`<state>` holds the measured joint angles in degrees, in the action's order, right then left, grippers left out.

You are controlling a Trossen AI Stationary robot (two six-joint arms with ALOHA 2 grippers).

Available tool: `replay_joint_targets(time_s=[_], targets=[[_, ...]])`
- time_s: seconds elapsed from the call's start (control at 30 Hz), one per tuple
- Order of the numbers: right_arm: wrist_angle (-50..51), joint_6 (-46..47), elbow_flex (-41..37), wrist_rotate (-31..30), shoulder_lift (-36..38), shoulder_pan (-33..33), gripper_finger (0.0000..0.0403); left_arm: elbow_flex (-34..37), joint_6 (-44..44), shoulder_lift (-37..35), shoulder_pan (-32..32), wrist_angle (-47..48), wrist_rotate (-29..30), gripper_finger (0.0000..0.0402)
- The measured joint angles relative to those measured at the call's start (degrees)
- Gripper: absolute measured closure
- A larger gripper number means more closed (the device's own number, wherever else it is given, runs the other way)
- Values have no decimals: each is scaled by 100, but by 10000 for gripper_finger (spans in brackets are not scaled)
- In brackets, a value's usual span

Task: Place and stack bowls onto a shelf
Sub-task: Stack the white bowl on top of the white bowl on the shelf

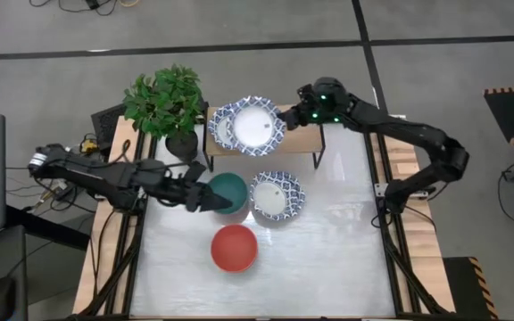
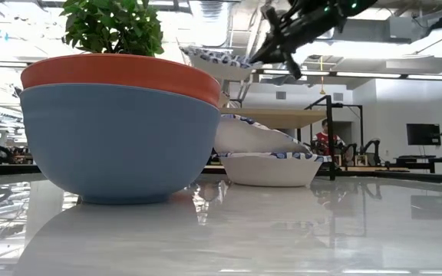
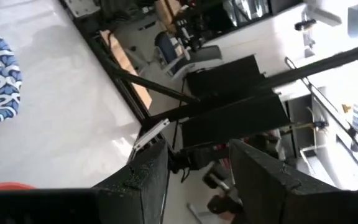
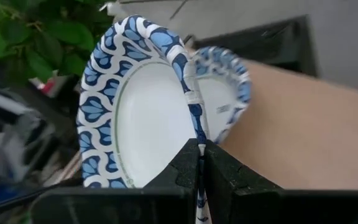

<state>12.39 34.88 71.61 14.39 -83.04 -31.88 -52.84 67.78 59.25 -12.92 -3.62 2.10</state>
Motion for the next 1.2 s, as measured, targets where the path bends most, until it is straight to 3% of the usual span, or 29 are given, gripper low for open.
replay_joint_targets(time_s=[0.27, 0.57, 0.9, 1.2], targets=[[80, 68, 681, 433, -366, 29, 362, 0, -625, -491, -386, 75, 470, 243], [278, -70, 1367, -160, -467, -232, 362, 0, -1275, -1047, -597, 173, 643, 243], [408, -81, 2030, 61, -1429, -92, 362, -2, -1939, -1532, -865, 171, 1055, 243], [574, -105, 2678, 152, -2230, -59, 362, -4, -2149, -1480, -1044, 449, 1319, 243]])
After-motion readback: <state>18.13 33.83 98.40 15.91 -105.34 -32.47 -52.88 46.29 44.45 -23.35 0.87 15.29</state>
